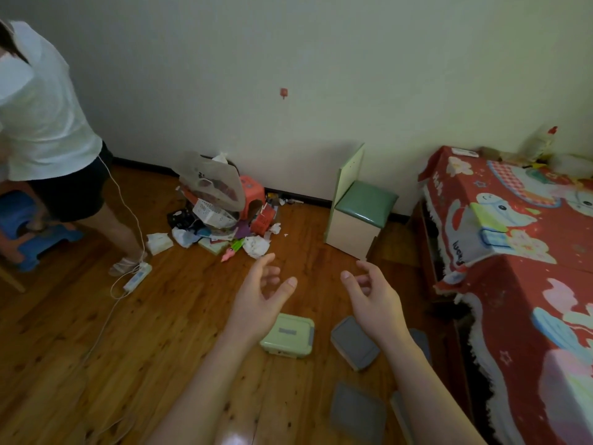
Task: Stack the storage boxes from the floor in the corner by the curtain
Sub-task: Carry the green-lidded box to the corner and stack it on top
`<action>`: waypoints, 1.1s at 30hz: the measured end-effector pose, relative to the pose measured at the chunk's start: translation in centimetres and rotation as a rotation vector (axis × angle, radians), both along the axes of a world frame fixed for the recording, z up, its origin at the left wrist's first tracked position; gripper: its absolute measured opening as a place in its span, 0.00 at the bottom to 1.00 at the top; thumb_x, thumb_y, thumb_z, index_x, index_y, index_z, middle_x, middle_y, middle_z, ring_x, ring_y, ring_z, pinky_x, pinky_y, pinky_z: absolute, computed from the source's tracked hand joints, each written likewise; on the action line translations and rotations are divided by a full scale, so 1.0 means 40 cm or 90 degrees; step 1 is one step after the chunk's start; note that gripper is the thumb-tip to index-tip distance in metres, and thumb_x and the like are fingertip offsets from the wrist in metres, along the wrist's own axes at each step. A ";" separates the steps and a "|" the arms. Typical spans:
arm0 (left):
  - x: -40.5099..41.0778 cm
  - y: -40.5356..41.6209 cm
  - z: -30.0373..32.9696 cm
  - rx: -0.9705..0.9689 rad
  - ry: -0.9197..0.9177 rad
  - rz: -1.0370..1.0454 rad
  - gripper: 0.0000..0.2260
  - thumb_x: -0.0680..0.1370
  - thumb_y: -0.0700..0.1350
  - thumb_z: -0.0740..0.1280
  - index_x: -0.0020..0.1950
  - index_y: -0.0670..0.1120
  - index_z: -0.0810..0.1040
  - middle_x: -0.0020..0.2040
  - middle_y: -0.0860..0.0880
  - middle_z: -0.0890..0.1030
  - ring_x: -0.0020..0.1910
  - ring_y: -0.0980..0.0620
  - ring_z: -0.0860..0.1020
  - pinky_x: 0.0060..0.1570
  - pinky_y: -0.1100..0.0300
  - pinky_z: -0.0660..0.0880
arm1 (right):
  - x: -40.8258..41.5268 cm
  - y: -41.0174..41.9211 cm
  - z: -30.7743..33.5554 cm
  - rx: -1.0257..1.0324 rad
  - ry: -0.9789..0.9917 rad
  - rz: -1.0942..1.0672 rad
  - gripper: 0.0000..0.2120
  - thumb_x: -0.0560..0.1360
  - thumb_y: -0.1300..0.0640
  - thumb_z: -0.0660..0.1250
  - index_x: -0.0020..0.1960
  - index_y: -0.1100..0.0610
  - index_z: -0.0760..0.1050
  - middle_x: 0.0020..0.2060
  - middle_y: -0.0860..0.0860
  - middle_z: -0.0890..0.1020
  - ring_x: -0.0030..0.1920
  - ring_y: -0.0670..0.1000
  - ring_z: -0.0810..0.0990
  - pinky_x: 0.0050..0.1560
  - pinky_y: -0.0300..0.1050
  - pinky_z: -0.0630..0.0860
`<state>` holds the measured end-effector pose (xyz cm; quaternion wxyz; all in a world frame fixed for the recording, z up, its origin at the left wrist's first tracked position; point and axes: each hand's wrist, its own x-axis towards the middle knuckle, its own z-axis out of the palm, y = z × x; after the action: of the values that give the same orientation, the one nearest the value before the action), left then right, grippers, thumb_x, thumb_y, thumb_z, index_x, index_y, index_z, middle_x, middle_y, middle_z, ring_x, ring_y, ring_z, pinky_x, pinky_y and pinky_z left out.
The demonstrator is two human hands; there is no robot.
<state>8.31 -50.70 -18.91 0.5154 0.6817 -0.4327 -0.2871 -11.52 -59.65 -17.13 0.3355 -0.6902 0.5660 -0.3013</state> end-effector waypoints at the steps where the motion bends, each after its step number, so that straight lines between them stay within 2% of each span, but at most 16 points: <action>1: 0.011 -0.015 -0.013 0.008 0.010 -0.001 0.26 0.75 0.59 0.69 0.71 0.61 0.65 0.58 0.63 0.75 0.56 0.72 0.72 0.48 0.71 0.70 | 0.009 -0.013 -0.013 0.009 0.001 -0.002 0.27 0.78 0.39 0.63 0.73 0.48 0.66 0.47 0.41 0.79 0.46 0.41 0.79 0.38 0.32 0.71; 11: 0.100 -0.206 -0.135 0.091 0.028 0.015 0.26 0.76 0.56 0.69 0.72 0.57 0.66 0.57 0.60 0.75 0.54 0.69 0.74 0.52 0.67 0.72 | 0.070 -0.211 -0.154 0.092 0.034 0.009 0.29 0.78 0.38 0.62 0.74 0.50 0.65 0.47 0.42 0.79 0.47 0.42 0.79 0.42 0.34 0.73; 14: 0.120 -0.281 -0.176 0.124 0.020 0.029 0.26 0.76 0.56 0.69 0.72 0.56 0.67 0.56 0.60 0.75 0.53 0.69 0.74 0.50 0.68 0.71 | 0.085 -0.294 -0.205 0.122 0.054 0.020 0.29 0.78 0.38 0.62 0.75 0.50 0.65 0.47 0.41 0.78 0.47 0.42 0.79 0.42 0.34 0.74; 19: 0.144 -0.395 -0.254 0.174 0.024 0.049 0.26 0.76 0.56 0.70 0.72 0.57 0.67 0.56 0.61 0.76 0.53 0.69 0.74 0.47 0.69 0.70 | 0.103 -0.413 -0.300 0.156 0.086 0.031 0.29 0.78 0.39 0.63 0.75 0.51 0.65 0.49 0.43 0.78 0.50 0.44 0.78 0.51 0.43 0.79; 24: 0.165 -0.449 -0.355 0.223 0.021 0.064 0.27 0.76 0.56 0.70 0.72 0.56 0.67 0.56 0.61 0.76 0.53 0.67 0.74 0.46 0.70 0.69 | 0.118 -0.487 -0.403 0.204 0.132 0.035 0.28 0.79 0.41 0.63 0.74 0.52 0.66 0.52 0.46 0.79 0.52 0.46 0.78 0.55 0.49 0.79; 27: 0.184 -0.467 -0.413 0.252 0.026 0.062 0.27 0.76 0.56 0.70 0.73 0.56 0.66 0.56 0.61 0.75 0.53 0.67 0.74 0.45 0.71 0.67 | 0.128 -0.507 -0.456 0.221 0.158 0.031 0.28 0.79 0.41 0.63 0.74 0.52 0.66 0.53 0.47 0.79 0.53 0.47 0.78 0.54 0.50 0.79; 31: 0.227 -0.517 -0.525 0.287 0.051 0.045 0.27 0.76 0.55 0.70 0.73 0.55 0.66 0.56 0.59 0.75 0.54 0.66 0.74 0.43 0.72 0.66 | 0.156 -0.542 -0.555 0.247 0.203 0.030 0.28 0.79 0.40 0.62 0.74 0.53 0.66 0.62 0.51 0.78 0.57 0.50 0.77 0.55 0.48 0.77; 33: 0.241 -0.525 -0.564 0.298 0.056 0.038 0.27 0.76 0.54 0.70 0.73 0.54 0.66 0.56 0.58 0.75 0.54 0.66 0.73 0.43 0.72 0.66 | 0.161 -0.544 -0.589 0.260 0.225 0.039 0.28 0.79 0.40 0.61 0.74 0.54 0.66 0.61 0.51 0.77 0.55 0.50 0.77 0.51 0.45 0.75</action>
<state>17.94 -71.70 -41.47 0.3699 0.7820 -0.3110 -0.3935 -5.08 -81.40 -40.71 0.3726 -0.6670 0.6436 -0.0452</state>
